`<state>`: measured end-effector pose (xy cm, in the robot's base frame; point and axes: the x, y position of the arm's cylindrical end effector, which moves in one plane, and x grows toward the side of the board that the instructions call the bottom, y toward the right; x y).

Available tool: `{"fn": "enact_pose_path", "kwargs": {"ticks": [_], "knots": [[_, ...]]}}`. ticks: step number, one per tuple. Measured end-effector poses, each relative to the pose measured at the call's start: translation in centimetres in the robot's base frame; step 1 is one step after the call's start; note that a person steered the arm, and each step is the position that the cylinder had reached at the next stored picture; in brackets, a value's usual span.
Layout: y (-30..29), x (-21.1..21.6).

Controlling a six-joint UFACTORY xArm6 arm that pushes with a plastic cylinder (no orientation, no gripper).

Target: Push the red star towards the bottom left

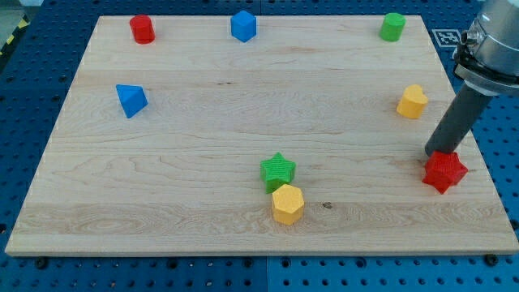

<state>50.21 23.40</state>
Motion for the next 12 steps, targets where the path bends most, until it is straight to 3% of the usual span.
{"fn": "enact_pose_path", "kwargs": {"ticks": [2, 3, 5, 9, 12], "knots": [[0.0, 2.9], [-3.1, 2.9], [-15.4, 2.9], [-34.2, 2.9], [-38.3, 2.4]]}}
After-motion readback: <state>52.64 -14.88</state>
